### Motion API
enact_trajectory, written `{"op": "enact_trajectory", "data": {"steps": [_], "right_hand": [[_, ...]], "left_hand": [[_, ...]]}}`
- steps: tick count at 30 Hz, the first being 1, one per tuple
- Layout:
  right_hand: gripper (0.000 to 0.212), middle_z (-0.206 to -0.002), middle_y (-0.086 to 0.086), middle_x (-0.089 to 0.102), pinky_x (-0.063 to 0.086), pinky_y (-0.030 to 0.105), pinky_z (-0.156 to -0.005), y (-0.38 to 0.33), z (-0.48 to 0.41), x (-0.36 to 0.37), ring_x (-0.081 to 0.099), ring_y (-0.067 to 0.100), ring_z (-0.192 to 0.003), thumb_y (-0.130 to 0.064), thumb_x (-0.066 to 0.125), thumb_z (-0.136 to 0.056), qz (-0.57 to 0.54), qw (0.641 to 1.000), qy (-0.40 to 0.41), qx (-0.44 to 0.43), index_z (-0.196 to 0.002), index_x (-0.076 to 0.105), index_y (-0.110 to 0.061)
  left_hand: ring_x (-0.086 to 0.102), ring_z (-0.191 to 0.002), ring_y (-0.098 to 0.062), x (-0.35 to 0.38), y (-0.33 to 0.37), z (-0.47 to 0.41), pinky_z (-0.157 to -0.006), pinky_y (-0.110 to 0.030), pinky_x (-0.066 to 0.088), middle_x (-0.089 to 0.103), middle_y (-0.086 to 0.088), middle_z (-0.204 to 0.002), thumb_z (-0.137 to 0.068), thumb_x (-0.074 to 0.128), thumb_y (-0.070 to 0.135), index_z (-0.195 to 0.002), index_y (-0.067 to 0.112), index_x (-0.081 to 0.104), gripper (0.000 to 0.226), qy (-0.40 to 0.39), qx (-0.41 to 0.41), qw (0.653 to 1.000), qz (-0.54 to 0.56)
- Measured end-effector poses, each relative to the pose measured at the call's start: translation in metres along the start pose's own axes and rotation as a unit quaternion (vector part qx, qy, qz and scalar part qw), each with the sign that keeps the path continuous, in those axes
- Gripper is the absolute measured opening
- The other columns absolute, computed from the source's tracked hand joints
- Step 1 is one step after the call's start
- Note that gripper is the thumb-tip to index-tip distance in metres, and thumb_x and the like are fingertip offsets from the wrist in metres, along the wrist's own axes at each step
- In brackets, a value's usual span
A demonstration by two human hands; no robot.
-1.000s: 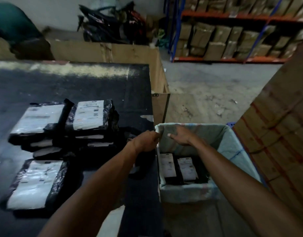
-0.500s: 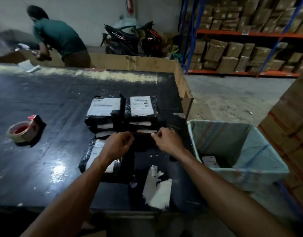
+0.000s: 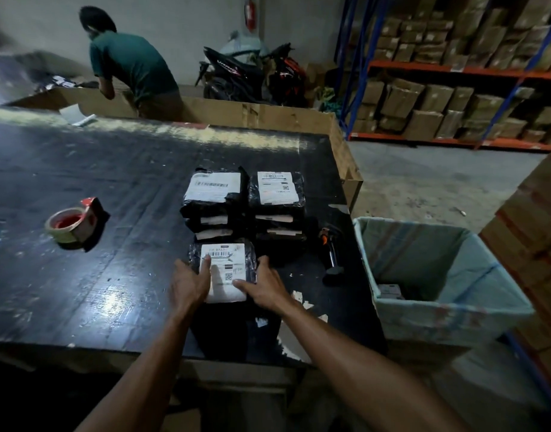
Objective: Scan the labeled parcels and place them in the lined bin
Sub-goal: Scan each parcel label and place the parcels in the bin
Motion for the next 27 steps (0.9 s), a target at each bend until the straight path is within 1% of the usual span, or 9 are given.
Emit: {"op": "enact_trajectory", "data": {"steps": [3, 6, 11, 14, 16, 19, 21, 24, 27], "right_hand": [[0.077, -0.144, 0.009, 0.047, 0.042, 0.032, -0.098, 0.022, 0.013, -0.026, 0.05, 0.027, -0.13, -0.038, 0.078, -0.083, -0.018, 0.995, 0.059, -0.072, -0.139, 0.028, -0.018], [0.081, -0.14, 0.005, 0.053, 0.042, 0.028, -0.096, 0.043, 0.021, -0.054, 0.054, 0.021, -0.124, -0.039, 0.081, -0.08, -0.008, 0.991, 0.09, -0.104, -0.141, 0.029, -0.021], [0.055, -0.106, 0.001, 0.071, 0.056, 0.037, -0.079, 0.08, 0.022, -0.109, 0.068, 0.022, -0.094, -0.067, 0.063, -0.083, 0.134, 0.981, 0.122, -0.071, -0.121, 0.052, -0.029], [0.042, -0.085, 0.003, 0.072, 0.053, 0.036, -0.069, 0.091, 0.006, -0.143, 0.068, 0.026, -0.082, -0.058, 0.052, -0.095, 0.129, 0.949, 0.284, -0.044, -0.089, 0.063, -0.017], [0.032, -0.098, 0.01, 0.071, 0.053, 0.039, -0.076, 0.094, -0.013, -0.159, 0.067, 0.032, -0.095, -0.046, 0.054, -0.097, 0.112, 0.935, 0.335, 0.005, -0.095, 0.061, -0.015], [0.062, -0.136, 0.023, 0.058, 0.048, 0.045, -0.1, 0.103, -0.044, -0.165, 0.055, 0.04, -0.125, -0.047, 0.06, -0.094, 0.064, 0.951, 0.259, 0.156, -0.135, 0.046, -0.002], [0.075, -0.143, 0.025, 0.053, 0.044, 0.043, -0.105, 0.103, -0.055, -0.16, 0.052, 0.041, -0.131, -0.05, 0.062, -0.093, 0.045, 0.955, 0.212, 0.201, -0.142, 0.039, 0.003], [0.055, -0.124, 0.016, 0.062, 0.047, 0.033, -0.09, 0.096, -0.057, -0.156, 0.061, 0.034, -0.117, -0.033, 0.073, -0.089, -0.009, 0.963, 0.181, 0.198, -0.126, 0.055, 0.003], [0.02, -0.094, 0.015, 0.07, 0.06, 0.041, -0.076, 0.082, -0.053, -0.154, 0.068, 0.029, -0.082, -0.011, 0.074, -0.083, -0.115, 0.96, 0.191, 0.17, -0.094, 0.061, 0.001]], "left_hand": [[0.064, -0.098, -0.034, 0.01, 0.01, 0.009, -0.088, -0.048, 0.053, 0.064, -0.013, -0.098, -0.087, 0.062, 0.063, -0.106, 0.007, 0.051, 0.06, -0.014, -0.035, 0.987, 0.158], [0.068, -0.097, -0.025, 0.038, 0.026, 0.018, -0.09, -0.043, 0.056, 0.069, -0.008, -0.105, -0.083, 0.067, 0.064, -0.112, 0.013, 0.056, 0.06, -0.06, -0.057, 0.965, 0.25], [0.074, -0.091, -0.02, 0.086, 0.041, 0.03, -0.089, -0.04, 0.058, 0.078, 0.0, -0.089, -0.084, 0.063, 0.066, -0.095, 0.014, 0.075, 0.054, -0.106, -0.03, 0.962, 0.25], [0.074, -0.09, -0.018, 0.098, 0.036, 0.026, -0.091, -0.043, 0.058, 0.079, 0.0, -0.091, -0.078, 0.06, 0.078, -0.095, 0.019, 0.076, 0.063, -0.136, -0.021, 0.966, 0.218], [0.073, -0.094, -0.02, 0.102, 0.037, 0.022, -0.094, -0.043, 0.056, 0.079, -0.001, -0.094, -0.078, 0.059, 0.078, -0.095, 0.018, 0.076, 0.065, -0.15, -0.02, 0.969, 0.198], [0.07, -0.094, -0.02, 0.103, 0.04, 0.022, -0.088, -0.032, 0.05, 0.076, -0.005, -0.097, -0.088, 0.059, 0.064, -0.098, 0.014, 0.076, 0.054, -0.142, -0.025, 0.972, 0.186], [0.07, -0.09, -0.016, 0.104, 0.038, 0.023, -0.084, -0.029, 0.048, 0.076, -0.003, -0.094, -0.089, 0.06, 0.063, -0.096, 0.014, 0.076, 0.051, -0.138, -0.027, 0.971, 0.195], [0.07, -0.088, -0.015, 0.107, 0.036, 0.021, -0.082, -0.028, 0.048, 0.077, -0.003, -0.093, -0.088, 0.061, 0.063, -0.095, 0.013, 0.076, 0.052, -0.139, -0.03, 0.972, 0.188], [0.067, -0.087, -0.015, 0.105, 0.04, 0.02, -0.081, -0.026, 0.044, 0.074, -0.005, -0.096, -0.089, 0.062, 0.06, -0.1, 0.011, 0.075, 0.052, -0.138, -0.035, 0.973, 0.182]]}}
Point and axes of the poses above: each hand's wrist, its own z-axis away from the middle knuckle, its own x-axis out of the palm, y = z × x, the point moved 2 cm from there along -z, towards the middle knuckle
